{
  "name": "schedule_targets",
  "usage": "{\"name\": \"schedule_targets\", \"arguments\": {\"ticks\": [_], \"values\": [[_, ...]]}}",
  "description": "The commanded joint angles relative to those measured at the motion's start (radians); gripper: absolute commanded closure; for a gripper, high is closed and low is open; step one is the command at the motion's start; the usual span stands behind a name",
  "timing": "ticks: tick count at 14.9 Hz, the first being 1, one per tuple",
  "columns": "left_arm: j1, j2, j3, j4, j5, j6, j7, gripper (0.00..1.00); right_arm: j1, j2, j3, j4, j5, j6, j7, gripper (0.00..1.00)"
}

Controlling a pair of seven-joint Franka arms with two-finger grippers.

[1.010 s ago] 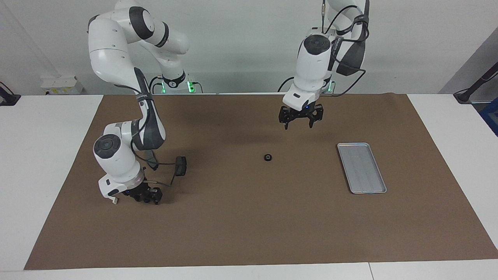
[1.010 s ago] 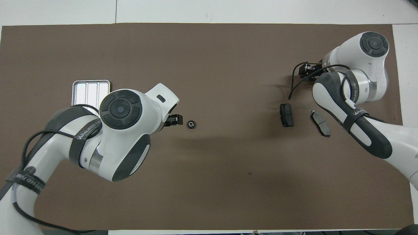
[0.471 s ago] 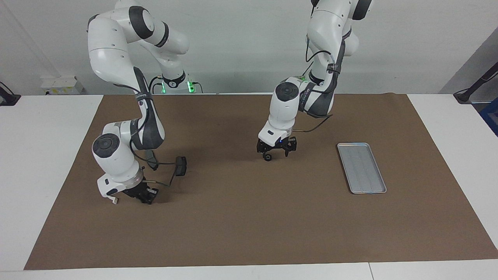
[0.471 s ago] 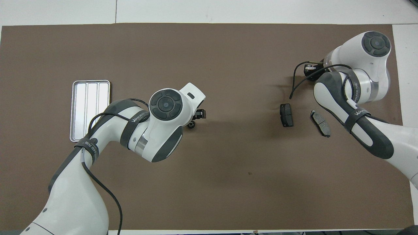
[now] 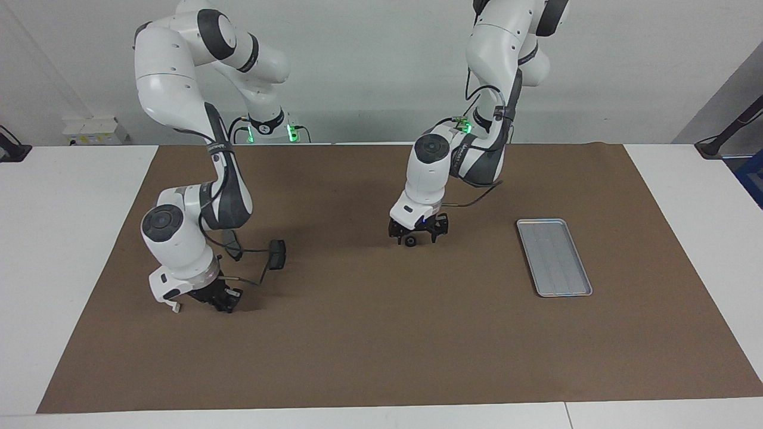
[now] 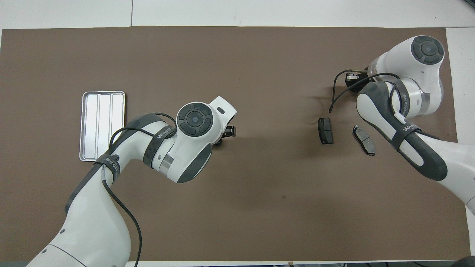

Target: Pick bearing gear from pile to tray

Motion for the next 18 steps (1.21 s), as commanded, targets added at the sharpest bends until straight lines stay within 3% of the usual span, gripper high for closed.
{"name": "schedule_targets", "arguments": {"ticks": [1, 9, 13, 18], "values": [[-0.017, 0.003, 0.013, -0.009, 0.027, 0.017, -0.029, 0.0, 0.001, -0.021, 0.011, 0.0, 0.017, -0.042, -0.028, 1.0], [-0.027, -0.004, 0.01, -0.048, 0.016, 0.03, -0.038, 0.0, 0.082, -0.127, 0.049, 0.247, 0.015, -0.547, -0.027, 1.0], [-0.04, -0.004, 0.008, -0.049, 0.015, 0.059, -0.054, 0.0, 0.085, -0.188, 0.069, 0.25, 0.021, -0.613, -0.024, 1.0], [-0.043, -0.006, 0.008, -0.081, 0.015, 0.087, -0.051, 0.08, 0.091, -0.209, 0.081, 0.25, 0.021, -0.627, -0.022, 1.0]]}}
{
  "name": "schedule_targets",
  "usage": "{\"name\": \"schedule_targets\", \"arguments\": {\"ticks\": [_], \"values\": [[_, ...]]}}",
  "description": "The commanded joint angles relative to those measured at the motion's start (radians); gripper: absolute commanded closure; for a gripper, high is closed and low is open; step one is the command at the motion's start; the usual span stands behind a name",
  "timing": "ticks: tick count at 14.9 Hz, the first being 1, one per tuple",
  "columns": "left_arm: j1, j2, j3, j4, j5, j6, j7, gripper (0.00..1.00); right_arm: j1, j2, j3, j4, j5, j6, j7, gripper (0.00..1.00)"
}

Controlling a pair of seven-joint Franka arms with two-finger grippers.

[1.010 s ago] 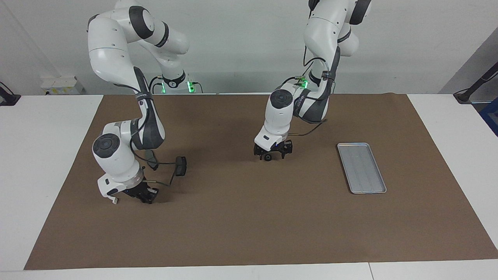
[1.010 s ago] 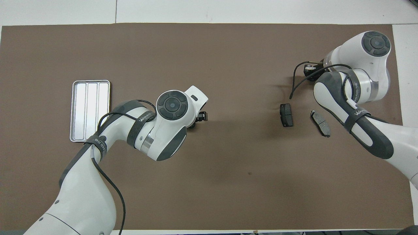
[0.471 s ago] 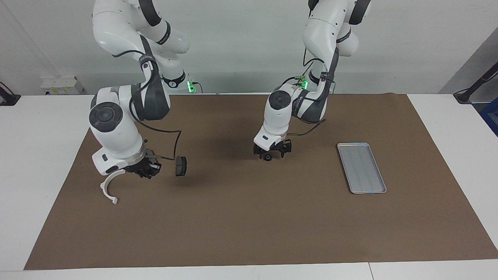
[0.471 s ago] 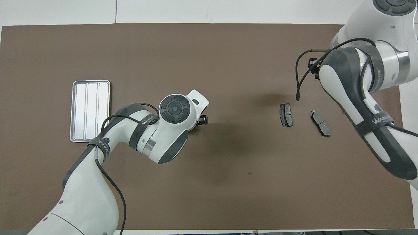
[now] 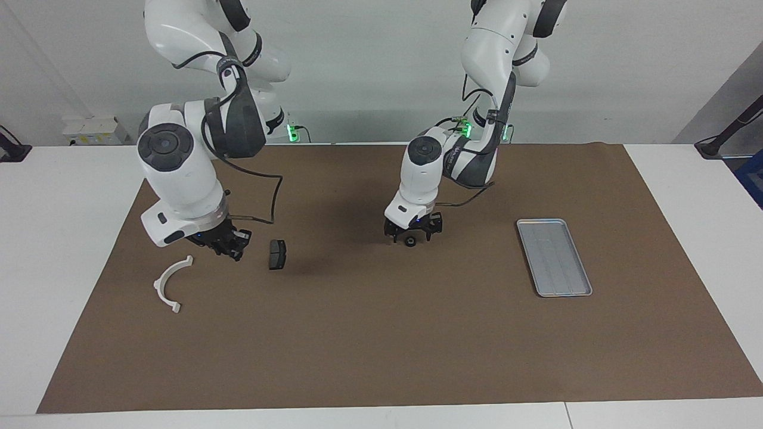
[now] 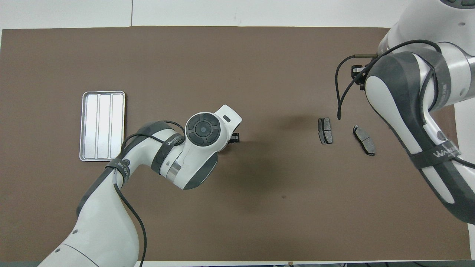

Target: Pick bearing gear from pile to tray

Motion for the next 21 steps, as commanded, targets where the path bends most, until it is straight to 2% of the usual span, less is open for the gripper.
{"name": "schedule_targets", "arguments": {"ticks": [1, 2, 4, 5, 6, 7, 11, 13, 14, 17, 19, 21], "values": [[-0.014, -0.012, 0.012, -0.045, 0.015, 0.041, -0.021, 0.08, -0.007, -0.01, 0.005, -0.001, 0.021, -0.016, -0.02, 1.0], [-0.016, -0.014, 0.012, -0.053, 0.015, 0.048, -0.021, 0.1, -0.006, -0.01, 0.005, -0.001, 0.02, -0.016, -0.02, 1.0], [-0.014, -0.014, 0.012, -0.053, 0.015, 0.048, -0.021, 0.23, -0.004, -0.012, 0.005, -0.001, 0.021, -0.016, -0.019, 1.0], [-0.014, -0.014, 0.012, -0.053, 0.013, 0.048, -0.023, 0.39, -0.003, -0.012, 0.005, -0.001, 0.021, -0.017, -0.019, 1.0], [-0.014, -0.014, 0.012, -0.053, 0.006, 0.048, -0.026, 0.61, -0.003, -0.012, 0.005, -0.001, 0.021, -0.017, -0.019, 1.0], [-0.016, -0.014, 0.012, -0.05, -0.004, 0.048, -0.032, 1.0, -0.003, -0.012, 0.005, -0.001, 0.021, -0.017, -0.019, 1.0], [-0.002, -0.008, 0.017, -0.013, -0.002, 0.026, -0.026, 1.0, -0.003, -0.012, 0.005, -0.001, 0.021, -0.017, -0.017, 1.0], [0.031, -0.009, 0.024, 0.057, 0.005, -0.059, 0.006, 1.0, -0.001, -0.012, 0.008, -0.001, 0.021, -0.017, -0.017, 1.0], [0.079, -0.023, 0.023, 0.088, 0.005, -0.117, 0.054, 1.0, -0.001, -0.012, 0.014, -0.001, 0.021, -0.017, -0.016, 1.0], [0.272, -0.159, 0.021, 0.096, 0.004, -0.265, 0.305, 1.0, -0.001, -0.012, 0.026, -0.001, 0.023, -0.016, 0.016, 1.0], [0.415, -0.192, 0.021, 0.096, 0.001, -0.31, 0.509, 1.0, 0.017, -0.01, 0.061, -0.002, 0.023, -0.014, 0.138, 1.0], [0.527, -0.195, 0.021, 0.085, -0.002, -0.313, 0.681, 1.0, 0.084, -0.01, 0.069, -0.004, 0.038, -0.01, 0.309, 1.0]]}}
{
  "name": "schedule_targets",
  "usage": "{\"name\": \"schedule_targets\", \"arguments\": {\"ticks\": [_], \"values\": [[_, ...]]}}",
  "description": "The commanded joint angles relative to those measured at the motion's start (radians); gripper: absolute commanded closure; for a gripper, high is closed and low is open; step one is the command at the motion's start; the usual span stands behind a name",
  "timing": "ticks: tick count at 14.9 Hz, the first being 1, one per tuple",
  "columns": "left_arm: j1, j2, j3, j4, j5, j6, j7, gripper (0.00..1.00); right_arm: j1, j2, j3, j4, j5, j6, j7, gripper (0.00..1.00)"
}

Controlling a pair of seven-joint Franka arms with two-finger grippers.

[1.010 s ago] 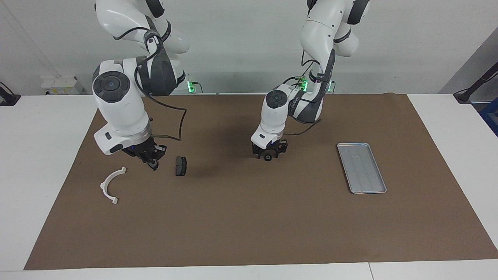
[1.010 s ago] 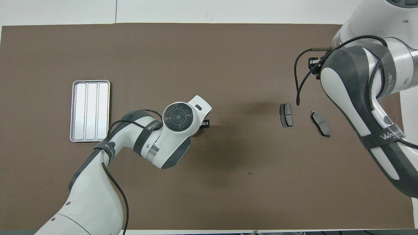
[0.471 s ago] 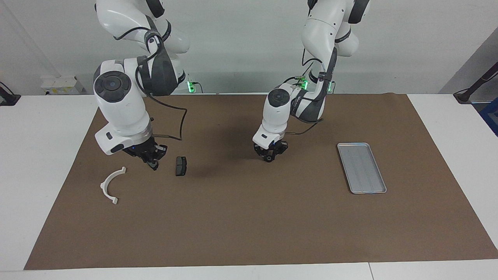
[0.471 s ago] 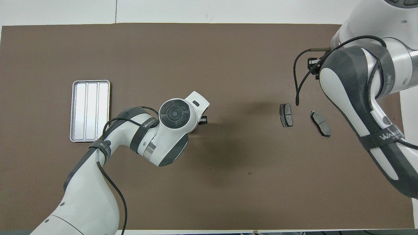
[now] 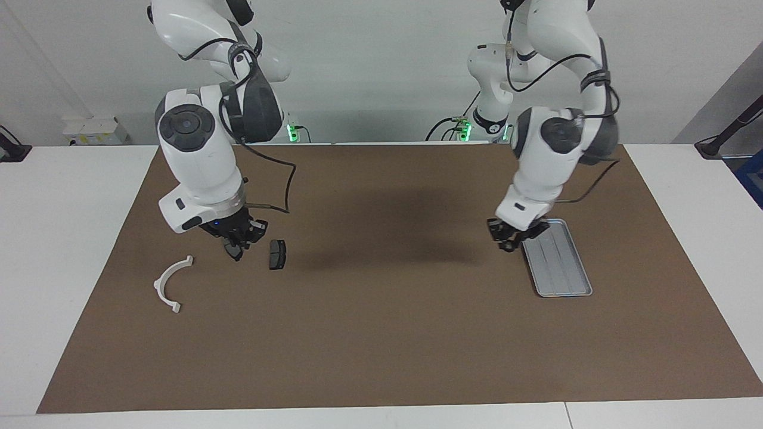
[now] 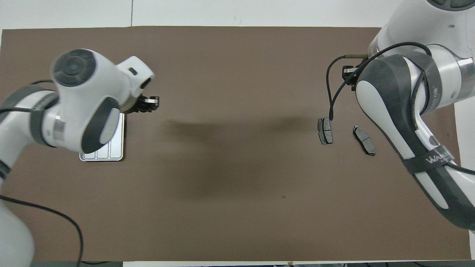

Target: Pick bearing gear from pile to tray

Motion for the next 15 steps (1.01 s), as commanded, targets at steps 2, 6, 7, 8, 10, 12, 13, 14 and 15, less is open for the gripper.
{"name": "schedule_targets", "arguments": {"ticks": [2, 6, 7, 8, 10, 12, 13, 14, 15], "values": [[0.17, -0.044, -0.019, -0.101, -0.006, 0.019, 0.246, 1.0, 0.131, -0.006, 0.014, -0.005, 0.066, 0.012, 0.344, 1.0], [0.197, -0.113, -0.019, -0.316, -0.021, 0.167, 0.276, 1.0, 0.302, 0.018, 0.013, -0.027, 0.068, 0.122, 0.664, 1.0], [0.198, -0.124, -0.019, -0.353, -0.021, 0.18, 0.276, 1.0, 0.325, 0.029, 0.013, -0.036, 0.063, 0.149, 0.722, 1.0], [0.198, -0.133, -0.019, -0.373, -0.021, 0.183, 0.276, 1.0, 0.353, 0.032, 0.013, -0.05, 0.058, 0.185, 0.776, 1.0], [0.198, -0.136, -0.019, -0.402, -0.023, 0.181, 0.276, 1.0, 0.384, 0.041, 0.011, -0.096, 0.049, 0.255, 0.848, 1.0], [0.197, -0.135, -0.019, -0.412, -0.027, 0.184, 0.277, 1.0, 0.41, 0.044, 0.01, -0.128, 0.045, 0.297, 0.891, 1.0], [0.198, -0.135, -0.019, -0.422, -0.027, 0.197, 0.277, 1.0, 0.424, 0.054, 0.008, -0.13, 0.032, 0.303, 0.914, 1.0], [0.198, -0.135, -0.019, -0.433, -0.027, 0.215, 0.279, 1.0, 0.444, 0.083, 0.009, -0.127, -0.009, 0.315, 0.954, 1.0], [0.2, -0.132, -0.019, -0.438, -0.027, 0.235, 0.279, 1.0, 0.462, 0.112, 0.009, -0.125, -0.05, 0.341, 1.008, 1.0]]}}
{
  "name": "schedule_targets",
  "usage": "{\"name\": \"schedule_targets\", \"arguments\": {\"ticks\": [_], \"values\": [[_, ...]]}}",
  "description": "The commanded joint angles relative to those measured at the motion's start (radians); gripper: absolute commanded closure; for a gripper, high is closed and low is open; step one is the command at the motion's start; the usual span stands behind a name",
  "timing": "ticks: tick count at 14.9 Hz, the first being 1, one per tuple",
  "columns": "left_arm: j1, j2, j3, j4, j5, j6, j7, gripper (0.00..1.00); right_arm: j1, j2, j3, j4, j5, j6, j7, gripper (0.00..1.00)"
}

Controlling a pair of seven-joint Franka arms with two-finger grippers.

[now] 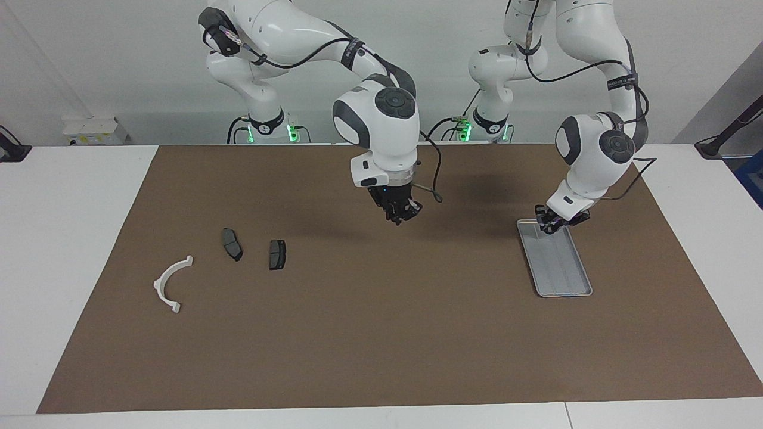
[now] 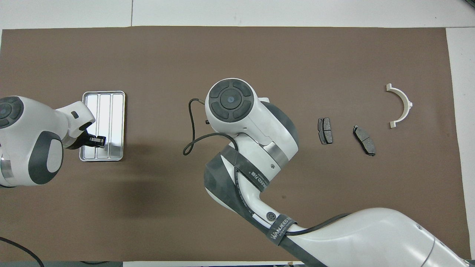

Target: Pick bearing gear from pile to tray

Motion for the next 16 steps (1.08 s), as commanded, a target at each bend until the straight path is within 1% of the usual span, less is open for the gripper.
{"name": "schedule_targets", "arguments": {"ticks": [1, 3, 5, 7, 12, 16], "values": [[0.004, -0.027, -0.001, -0.052, -0.016, 0.063, 0.014, 1.0, 0.057, 0.075, -0.003, -0.006, -0.1, 0.071, 0.137, 1.0], [0.001, -0.017, -0.001, -0.052, -0.016, 0.095, 0.015, 1.0, 0.079, 0.127, -0.004, -0.004, -0.154, 0.12, 0.21, 1.0], [-0.002, -0.007, -0.002, -0.052, -0.019, 0.106, 0.015, 1.0, 0.098, 0.161, -0.006, -0.006, -0.171, 0.161, 0.238, 1.0], [-0.011, 0.007, -0.002, -0.052, -0.051, 0.137, 0.02, 1.0, 0.099, 0.181, -0.009, -0.015, -0.175, 0.197, 0.243, 1.0], [-0.013, 0.027, -0.004, -0.052, -0.052, 0.154, 0.021, 1.0, 0.102, 0.182, -0.009, -0.052, -0.178, 0.264, 0.267, 1.0], [-0.014, 0.046, -0.005, -0.053, -0.052, 0.18, 0.021, 1.0, 0.092, 0.173, -0.009, -0.142, -0.221, 0.338, 0.269, 1.0]]}}
